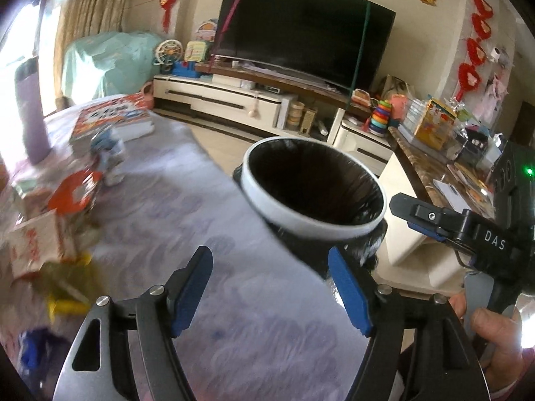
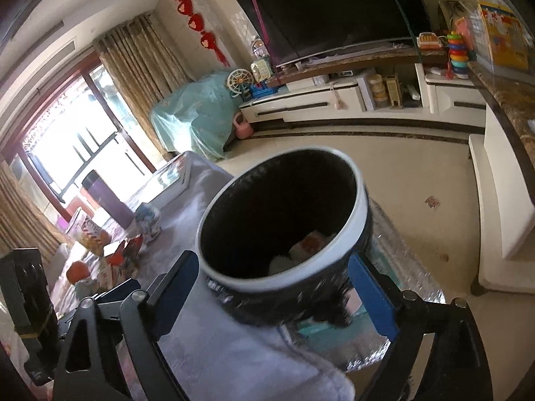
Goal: Collect trash
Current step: 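Move both open tools back toward the trash on the table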
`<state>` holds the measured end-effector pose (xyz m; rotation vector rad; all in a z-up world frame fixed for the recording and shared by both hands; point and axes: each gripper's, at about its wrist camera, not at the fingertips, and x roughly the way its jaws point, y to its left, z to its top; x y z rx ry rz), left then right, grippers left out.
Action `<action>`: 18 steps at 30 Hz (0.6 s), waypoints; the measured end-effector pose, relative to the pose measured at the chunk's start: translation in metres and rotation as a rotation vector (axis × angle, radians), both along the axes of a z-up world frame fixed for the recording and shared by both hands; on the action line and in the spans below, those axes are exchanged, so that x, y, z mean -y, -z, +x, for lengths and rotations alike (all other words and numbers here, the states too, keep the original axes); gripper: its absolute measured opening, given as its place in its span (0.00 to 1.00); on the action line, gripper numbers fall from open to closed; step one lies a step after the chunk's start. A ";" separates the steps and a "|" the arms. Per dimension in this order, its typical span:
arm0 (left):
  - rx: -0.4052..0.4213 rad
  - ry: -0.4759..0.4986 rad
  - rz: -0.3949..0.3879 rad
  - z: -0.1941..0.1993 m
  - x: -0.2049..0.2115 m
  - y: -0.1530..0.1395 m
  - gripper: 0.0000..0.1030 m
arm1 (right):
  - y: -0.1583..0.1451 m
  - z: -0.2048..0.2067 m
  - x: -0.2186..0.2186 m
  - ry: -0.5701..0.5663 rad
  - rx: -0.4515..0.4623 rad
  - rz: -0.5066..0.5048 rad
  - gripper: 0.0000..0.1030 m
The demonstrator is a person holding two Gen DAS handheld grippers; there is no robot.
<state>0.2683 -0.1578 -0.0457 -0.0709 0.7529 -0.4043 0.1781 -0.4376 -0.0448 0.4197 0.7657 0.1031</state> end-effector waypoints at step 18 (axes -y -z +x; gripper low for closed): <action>0.018 -0.117 0.004 -0.107 -0.060 -0.007 0.70 | 0.013 -0.035 -0.062 -0.088 -0.025 0.046 0.90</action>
